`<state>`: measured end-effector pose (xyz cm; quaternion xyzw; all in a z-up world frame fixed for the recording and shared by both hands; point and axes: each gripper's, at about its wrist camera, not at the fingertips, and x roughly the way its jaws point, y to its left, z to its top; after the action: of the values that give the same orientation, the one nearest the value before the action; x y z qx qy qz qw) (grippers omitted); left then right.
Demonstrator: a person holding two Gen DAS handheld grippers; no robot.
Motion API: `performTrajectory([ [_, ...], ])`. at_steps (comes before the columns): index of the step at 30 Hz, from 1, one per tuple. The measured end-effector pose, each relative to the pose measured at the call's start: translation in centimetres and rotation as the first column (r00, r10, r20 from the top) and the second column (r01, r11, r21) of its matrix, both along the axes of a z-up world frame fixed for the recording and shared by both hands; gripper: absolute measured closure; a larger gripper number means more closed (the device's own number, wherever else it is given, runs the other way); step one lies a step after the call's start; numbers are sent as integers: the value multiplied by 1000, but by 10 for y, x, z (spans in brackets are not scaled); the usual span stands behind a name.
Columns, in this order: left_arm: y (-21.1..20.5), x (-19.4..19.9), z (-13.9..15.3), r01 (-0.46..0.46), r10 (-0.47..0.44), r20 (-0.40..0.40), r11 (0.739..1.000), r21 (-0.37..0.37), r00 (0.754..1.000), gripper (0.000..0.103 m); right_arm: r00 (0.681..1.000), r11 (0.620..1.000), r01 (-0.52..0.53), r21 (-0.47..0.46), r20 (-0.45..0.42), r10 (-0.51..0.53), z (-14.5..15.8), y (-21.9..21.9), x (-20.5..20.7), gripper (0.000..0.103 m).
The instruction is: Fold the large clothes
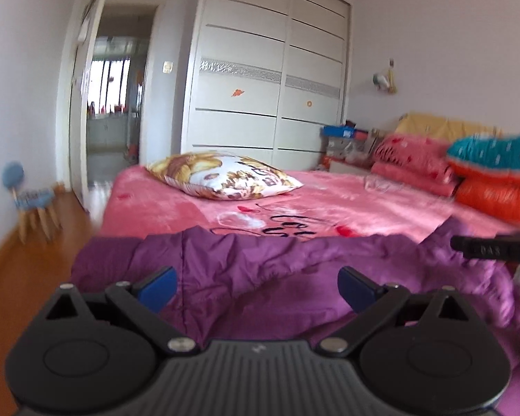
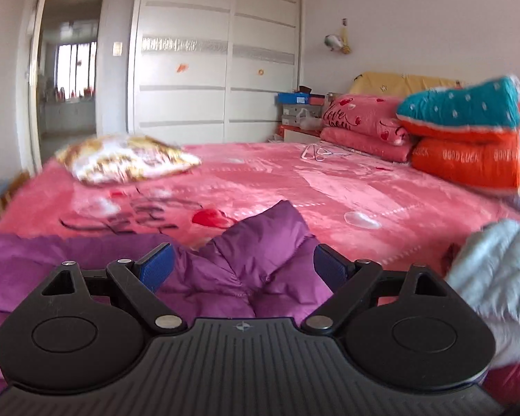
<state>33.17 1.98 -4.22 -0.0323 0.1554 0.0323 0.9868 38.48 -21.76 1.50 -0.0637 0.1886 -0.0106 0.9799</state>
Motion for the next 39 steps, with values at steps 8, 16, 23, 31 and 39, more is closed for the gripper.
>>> performTrajectory([
  [8,-17,31,-26,3,2,-63,997,77,998,0,992,998,40,-58,-119,-47,-55,-15,36,0],
  [16,-16,48,-48,9,-6,-58,998,62,998,0,988,996,85,-36,-127,-89,-71,-21,62,0],
  [23,-18,57,-63,21,-20,-30,999,45,999,0,988,994,105,11,-117,-103,-82,-26,64,0],
  [31,-22,61,-70,23,-21,-27,998,58,999,0,989,993,117,22,-95,-114,-86,-26,67,0],
  [39,-34,50,-56,-14,18,-26,989,146,1000,0,990,993,116,25,-81,-114,-74,-26,50,0],
])
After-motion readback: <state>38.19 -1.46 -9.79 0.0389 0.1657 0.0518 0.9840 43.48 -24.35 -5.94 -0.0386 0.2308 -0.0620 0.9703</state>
